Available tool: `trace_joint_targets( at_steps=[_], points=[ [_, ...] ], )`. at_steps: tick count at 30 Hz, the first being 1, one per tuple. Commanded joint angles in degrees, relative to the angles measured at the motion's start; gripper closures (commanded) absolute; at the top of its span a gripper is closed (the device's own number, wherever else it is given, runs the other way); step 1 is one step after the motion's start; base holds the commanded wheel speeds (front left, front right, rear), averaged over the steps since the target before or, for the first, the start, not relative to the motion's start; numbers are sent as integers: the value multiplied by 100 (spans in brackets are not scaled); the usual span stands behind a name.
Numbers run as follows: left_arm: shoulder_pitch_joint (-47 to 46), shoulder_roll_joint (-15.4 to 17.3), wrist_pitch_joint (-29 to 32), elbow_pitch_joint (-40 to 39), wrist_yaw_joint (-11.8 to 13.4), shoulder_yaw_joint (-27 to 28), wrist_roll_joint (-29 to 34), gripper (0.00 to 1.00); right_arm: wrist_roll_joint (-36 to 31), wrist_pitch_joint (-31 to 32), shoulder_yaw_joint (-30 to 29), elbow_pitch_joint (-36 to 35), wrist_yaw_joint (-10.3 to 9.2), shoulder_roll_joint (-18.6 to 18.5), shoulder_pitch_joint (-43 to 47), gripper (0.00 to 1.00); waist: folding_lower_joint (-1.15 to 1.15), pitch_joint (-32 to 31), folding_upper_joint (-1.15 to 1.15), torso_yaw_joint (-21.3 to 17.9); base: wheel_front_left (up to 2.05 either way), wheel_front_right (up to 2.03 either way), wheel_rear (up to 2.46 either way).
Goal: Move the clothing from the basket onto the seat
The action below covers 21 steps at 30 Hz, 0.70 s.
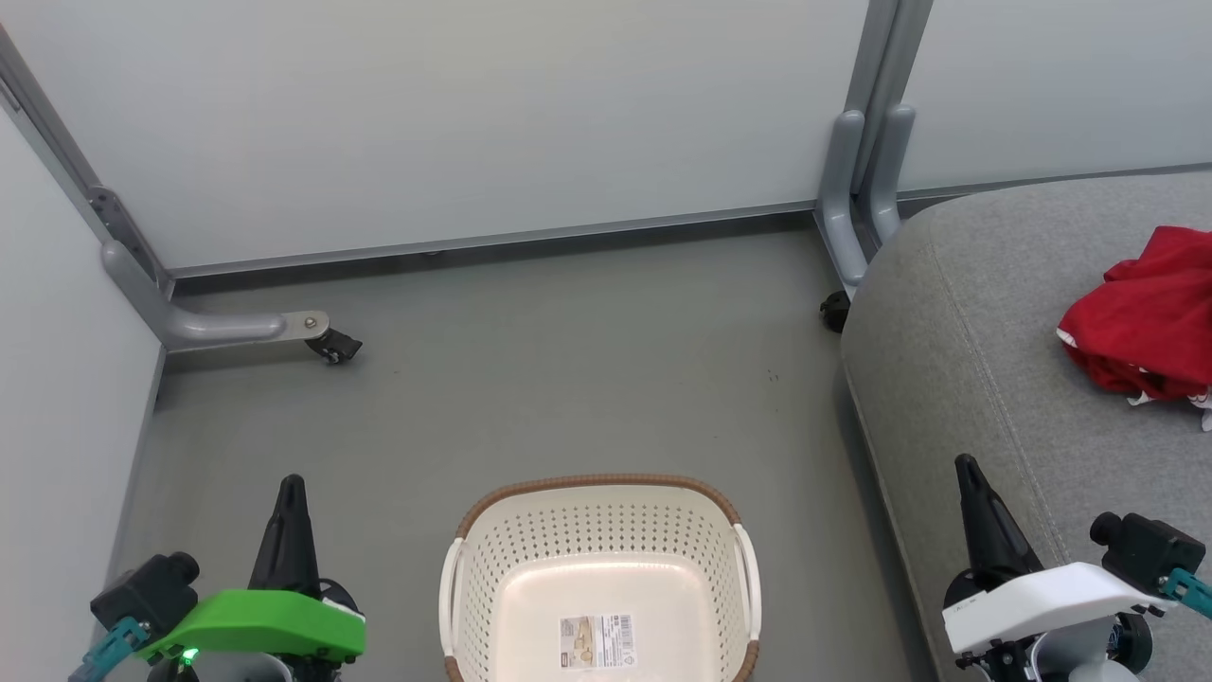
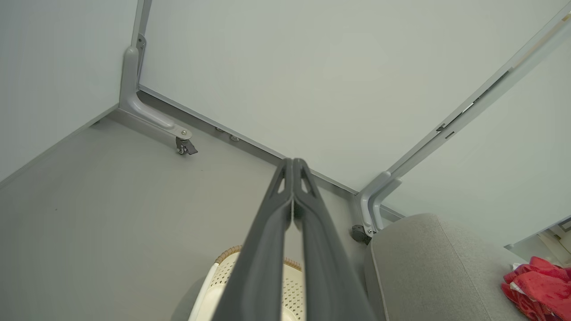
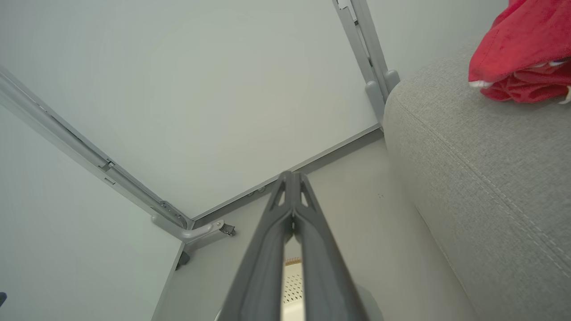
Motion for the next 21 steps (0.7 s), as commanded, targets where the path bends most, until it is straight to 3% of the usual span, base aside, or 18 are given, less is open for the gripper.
trace_joint_targets(
  at_steps=[1,21],
  points=[
    [-196,19,42,-92,-41,43,-227,100,241,46,-35,-45,-1,-54,-172,100,0,1,0,-4,0,0,0],
    [-279,22,436,-99,-100,227,-1715,100,1815,414,-156,89,-2,-89,-304,100,0,19,0,-61,0,0,0]
  ],
)
